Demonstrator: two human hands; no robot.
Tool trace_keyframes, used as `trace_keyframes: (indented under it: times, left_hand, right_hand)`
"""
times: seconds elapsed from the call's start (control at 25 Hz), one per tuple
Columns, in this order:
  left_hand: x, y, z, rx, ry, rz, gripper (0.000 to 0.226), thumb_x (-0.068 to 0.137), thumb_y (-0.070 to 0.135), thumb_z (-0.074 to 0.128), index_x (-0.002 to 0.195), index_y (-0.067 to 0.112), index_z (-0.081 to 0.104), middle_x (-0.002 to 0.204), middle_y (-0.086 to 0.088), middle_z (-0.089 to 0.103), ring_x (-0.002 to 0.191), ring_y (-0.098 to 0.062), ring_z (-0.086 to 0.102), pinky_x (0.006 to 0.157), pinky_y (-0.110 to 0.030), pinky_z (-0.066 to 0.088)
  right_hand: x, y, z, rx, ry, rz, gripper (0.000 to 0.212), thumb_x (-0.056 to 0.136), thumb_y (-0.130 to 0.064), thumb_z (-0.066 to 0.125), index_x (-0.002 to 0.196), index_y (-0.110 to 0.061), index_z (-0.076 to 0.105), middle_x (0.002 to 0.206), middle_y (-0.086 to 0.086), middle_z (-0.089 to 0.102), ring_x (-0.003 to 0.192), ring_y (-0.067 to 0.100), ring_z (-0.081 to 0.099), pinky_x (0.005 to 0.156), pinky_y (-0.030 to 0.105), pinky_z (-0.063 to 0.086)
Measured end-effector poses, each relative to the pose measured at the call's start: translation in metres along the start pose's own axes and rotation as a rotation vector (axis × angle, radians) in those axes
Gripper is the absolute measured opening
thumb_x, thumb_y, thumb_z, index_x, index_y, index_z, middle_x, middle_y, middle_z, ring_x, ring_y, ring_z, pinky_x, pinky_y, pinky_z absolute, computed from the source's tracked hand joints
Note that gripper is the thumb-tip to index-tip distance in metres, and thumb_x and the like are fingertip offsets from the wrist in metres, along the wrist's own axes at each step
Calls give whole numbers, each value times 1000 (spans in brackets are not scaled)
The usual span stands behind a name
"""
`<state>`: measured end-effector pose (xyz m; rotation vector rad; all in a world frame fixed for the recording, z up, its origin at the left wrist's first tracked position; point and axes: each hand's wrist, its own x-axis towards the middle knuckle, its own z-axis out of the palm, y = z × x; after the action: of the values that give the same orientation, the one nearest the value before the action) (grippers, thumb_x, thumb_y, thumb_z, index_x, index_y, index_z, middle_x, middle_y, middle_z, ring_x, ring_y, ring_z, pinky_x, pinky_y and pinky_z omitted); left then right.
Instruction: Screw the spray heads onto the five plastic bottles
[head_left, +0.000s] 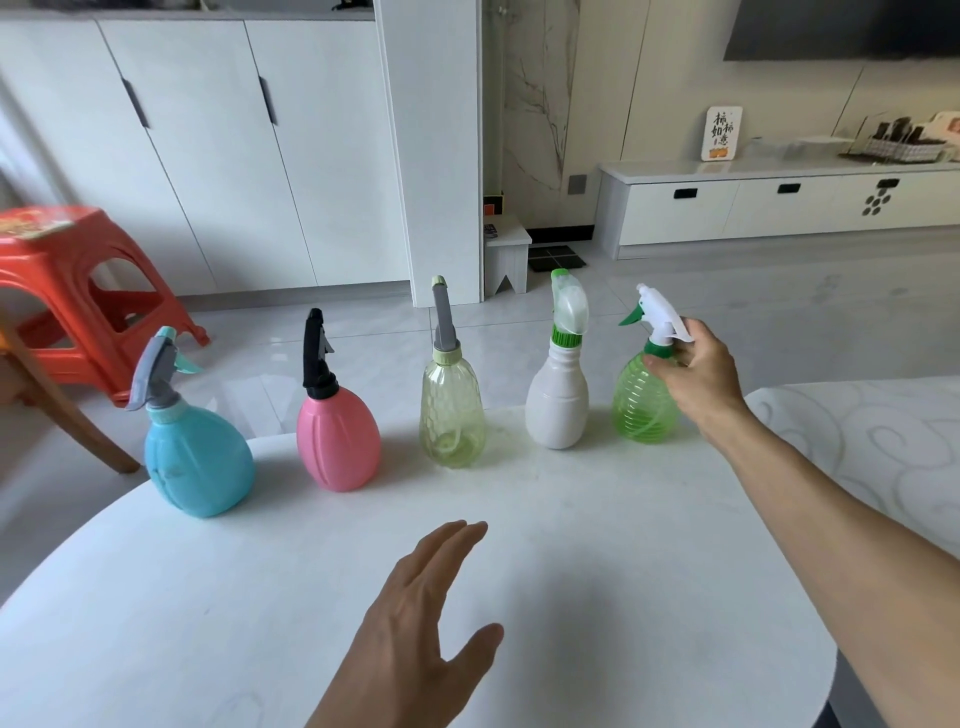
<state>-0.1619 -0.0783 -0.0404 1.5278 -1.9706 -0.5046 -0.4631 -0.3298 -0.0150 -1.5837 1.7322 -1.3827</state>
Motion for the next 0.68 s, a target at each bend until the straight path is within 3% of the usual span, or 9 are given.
trace_keyframes:
  times: [0.28, 0.68]
  left_hand:
    - [0, 1, -1, 3, -9, 2, 76, 83, 38, 73, 138, 54, 22, 146, 33, 29, 130, 22, 20, 96, 6, 14]
    - [1, 3, -3, 14, -34, -24, 75, 84, 40, 70, 134, 57, 17, 141, 38, 22, 121, 31, 13, 94, 7, 12]
  right_hand:
    - [-7, 9, -2, 95, -11, 51, 57, 71, -11, 82, 119, -26, 55, 114, 2, 69, 108, 22, 64, 94, 41, 51]
    - [-10, 12, -1, 81, -11, 50, 67, 67, -19, 86, 123, -31, 51, 114, -4, 66, 109, 20, 61, 90, 35, 48]
